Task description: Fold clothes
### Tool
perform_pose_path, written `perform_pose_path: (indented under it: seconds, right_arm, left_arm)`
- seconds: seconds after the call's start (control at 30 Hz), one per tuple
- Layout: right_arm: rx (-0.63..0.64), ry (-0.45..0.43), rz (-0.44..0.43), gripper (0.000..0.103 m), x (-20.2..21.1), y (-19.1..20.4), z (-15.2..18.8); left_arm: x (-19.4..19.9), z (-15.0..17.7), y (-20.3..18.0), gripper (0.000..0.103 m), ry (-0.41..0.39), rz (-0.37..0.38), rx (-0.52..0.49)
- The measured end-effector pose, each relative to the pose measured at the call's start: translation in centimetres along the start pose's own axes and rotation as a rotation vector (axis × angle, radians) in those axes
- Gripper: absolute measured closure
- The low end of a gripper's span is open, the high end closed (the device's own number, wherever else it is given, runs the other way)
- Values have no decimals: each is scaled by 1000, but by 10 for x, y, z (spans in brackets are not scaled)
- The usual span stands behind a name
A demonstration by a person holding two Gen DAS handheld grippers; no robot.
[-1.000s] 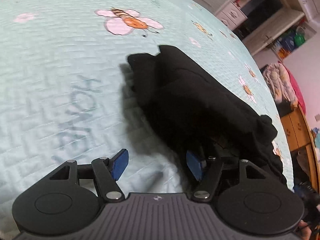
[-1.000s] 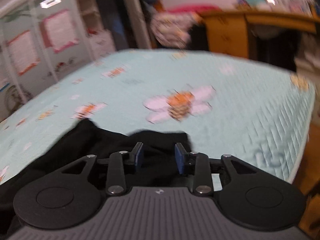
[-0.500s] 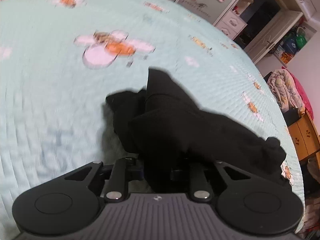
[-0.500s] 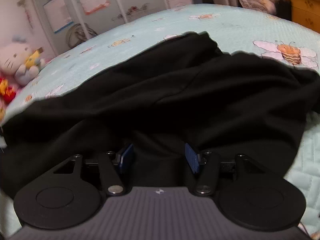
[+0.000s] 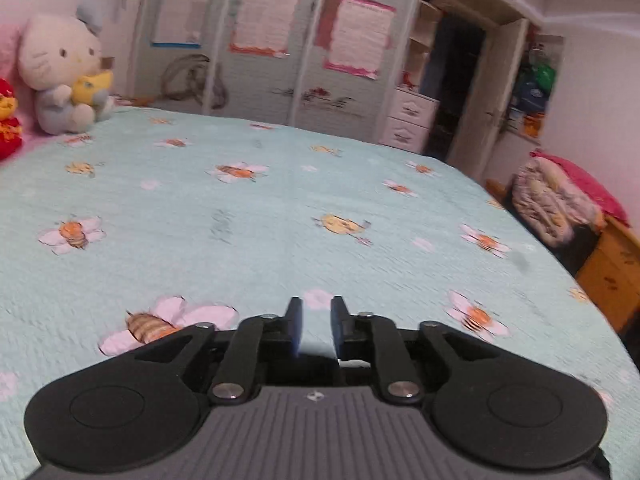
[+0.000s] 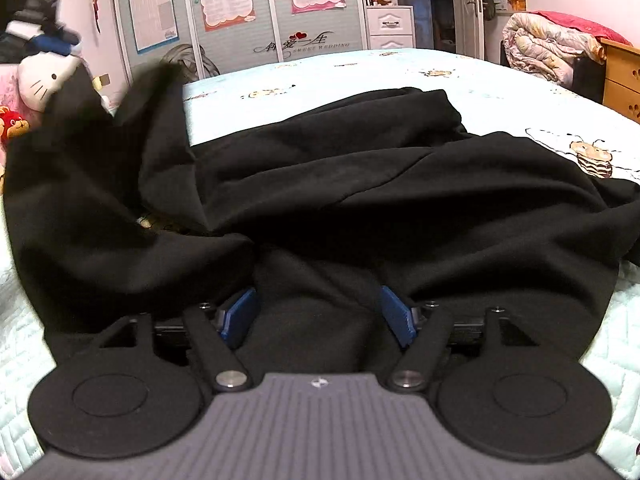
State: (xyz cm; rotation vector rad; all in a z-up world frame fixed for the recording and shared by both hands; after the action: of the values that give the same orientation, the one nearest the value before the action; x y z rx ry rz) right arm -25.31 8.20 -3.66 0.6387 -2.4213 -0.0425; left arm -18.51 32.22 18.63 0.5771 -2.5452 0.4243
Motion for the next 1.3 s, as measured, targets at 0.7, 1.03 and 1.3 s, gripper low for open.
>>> perform_pose_path:
  seconds: [0.7, 1.03, 1.3]
  right_arm:
    - [-567, -147, 171, 30, 88, -137, -23]
    - [-827, -123, -50, 28, 47, -206, -12]
    - [-767, -54, -113, 81, 24, -216, -27]
  left_arm:
    - [-29, 93, -148, 23, 266, 419, -259]
    - [-145, 118, -265, 23, 465, 525, -276]
    - [-175, 150, -295, 87, 595, 456, -372]
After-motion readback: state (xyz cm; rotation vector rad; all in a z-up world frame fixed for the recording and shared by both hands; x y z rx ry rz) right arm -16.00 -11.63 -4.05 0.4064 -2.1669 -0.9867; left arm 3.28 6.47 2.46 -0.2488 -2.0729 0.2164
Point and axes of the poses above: each gripper's, at about its wrist camera, not at the fingertips, and x roughly against the way its jaws point, y to its left, z to its underside, the point moved 3 cm from there along -x, roughly the way its jaws point, and after that the axes turned 3 degrees about -z, right-handed, at the moved point
